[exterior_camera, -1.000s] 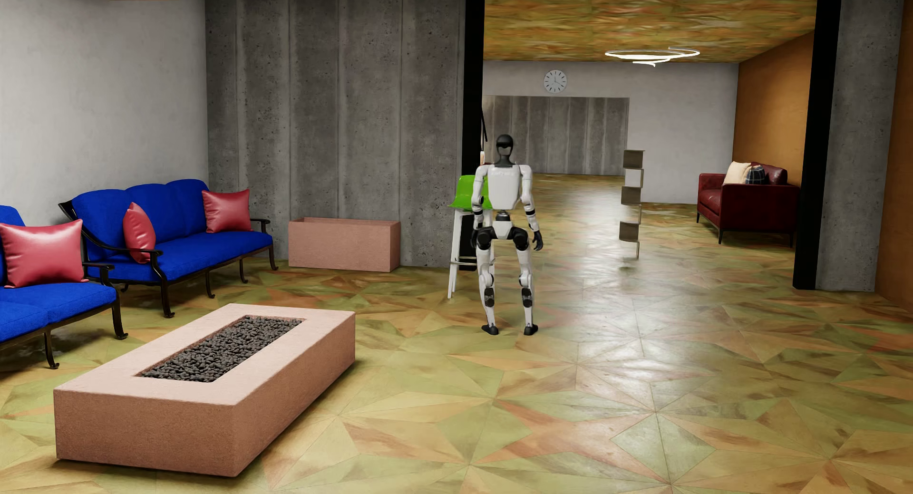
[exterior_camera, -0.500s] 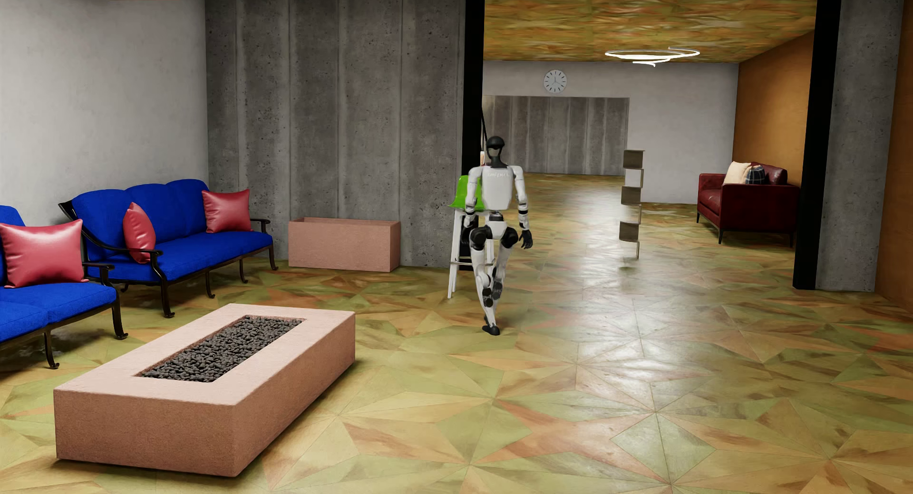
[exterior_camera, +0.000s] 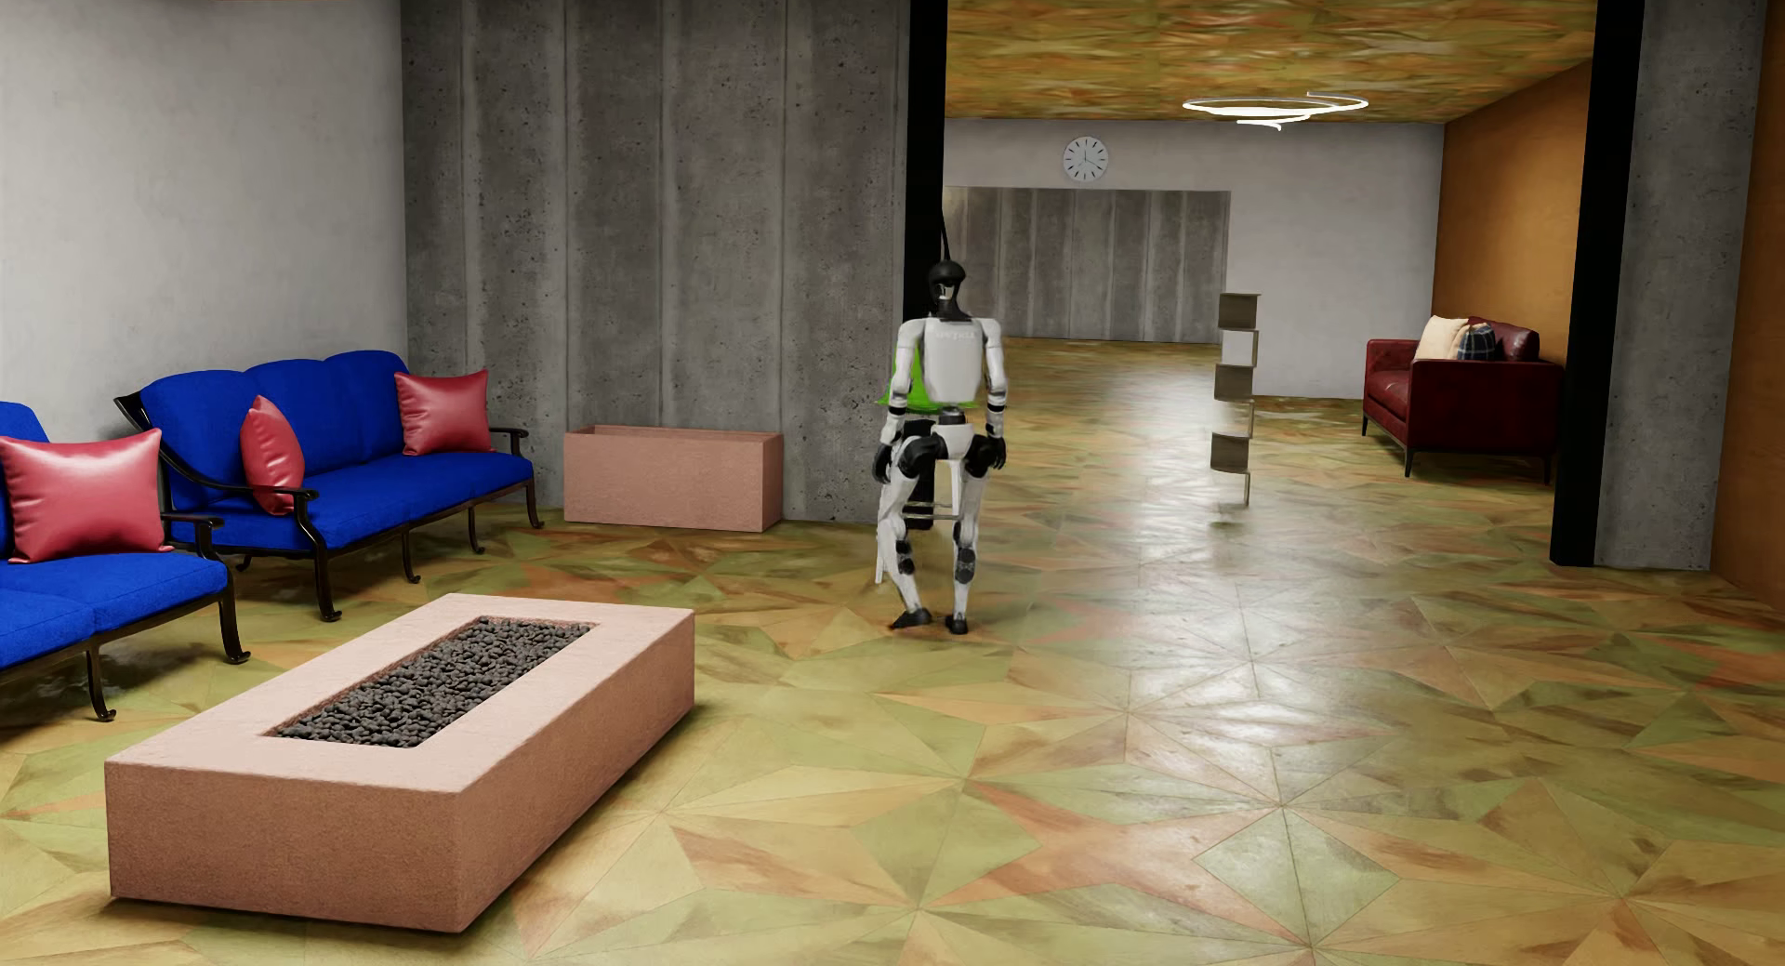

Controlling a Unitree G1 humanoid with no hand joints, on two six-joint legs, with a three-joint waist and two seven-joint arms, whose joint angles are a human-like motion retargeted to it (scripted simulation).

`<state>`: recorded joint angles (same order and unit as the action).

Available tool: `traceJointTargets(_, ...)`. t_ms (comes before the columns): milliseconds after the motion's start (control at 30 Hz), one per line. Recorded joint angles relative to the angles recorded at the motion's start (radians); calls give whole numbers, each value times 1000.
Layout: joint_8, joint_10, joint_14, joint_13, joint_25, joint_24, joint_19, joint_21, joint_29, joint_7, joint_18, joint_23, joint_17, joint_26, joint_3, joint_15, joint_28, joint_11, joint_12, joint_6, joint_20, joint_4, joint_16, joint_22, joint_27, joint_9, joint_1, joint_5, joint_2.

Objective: Move towards the stool

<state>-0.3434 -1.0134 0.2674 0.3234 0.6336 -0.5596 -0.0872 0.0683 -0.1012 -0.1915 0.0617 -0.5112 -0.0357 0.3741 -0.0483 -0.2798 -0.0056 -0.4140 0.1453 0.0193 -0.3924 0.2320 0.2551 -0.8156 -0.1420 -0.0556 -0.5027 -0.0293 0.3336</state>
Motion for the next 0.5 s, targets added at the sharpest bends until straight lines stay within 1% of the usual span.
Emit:
traceJointTargets(33,20,108,12,0,2,-1,9,-7,4,18,-36,0,-5,-3,14,-3,-11,4,4,5,-2,-9,-1,5,10,0,-1,6,-6)
traceJointTargets(67,40,231,14,2,4,0,18,-14,8,92,-50,-2,-8,-5,24,-6,-11,8,8,7,2,-54,-5,13,15,1,4,9,-11)
traceJointTargets(100,62,364,5,3,5,2,28,-20,12,204,-31,-8,-10,-4,31,-10,-2,8,14,8,9,-109,-10,22,16,2,22,12,-15)
traceJointTargets(133,84,447,-34,0,7,2,38,-28,14,270,3,-11,-10,-4,32,-10,8,15,14,9,15,-140,-24,26,1,4,50,12,-20)
traceJointTargets(167,105,472,-26,-2,5,0,49,-29,16,257,9,-20,-11,-6,28,-13,16,11,13,10,18,-138,-35,28,-15,4,75,11,-21)
traceJointTargets(233,156,502,-29,-1,-6,-16,74,-3,5,182,-26,-45,-8,-6,21,-11,17,7,-5,7,5,-134,-58,21,-49,5,113,1,-22)
traceJointTargets(300,210,526,-26,-2,-5,-31,101,10,-2,118,-44,-78,-2,-6,15,-3,6,13,-28,-1,-6,-133,-67,26,-75,7,144,-5,-22)
traceJointTargets(367,268,551,-19,6,3,-39,129,1,13,53,-60,-104,-7,-15,10,5,19,16,-50,-10,-6,-134,-69,45,-83,7,173,-10,-15)
traceJointTargets(400,300,567,-17,23,2,-38,142,2,23,19,-68,-107,-13,-19,9,7,27,12,-69,-15,-8,-135,-70,42,-78,8,189,-11,-7)
traceJointTargets(500,404,622,-18,42,-23,-35,176,20,31,-96,-86,-112,-9,-25,5,19,33,0,-120,-31,-9,-133,-55,35,-81,10,230,0,30)
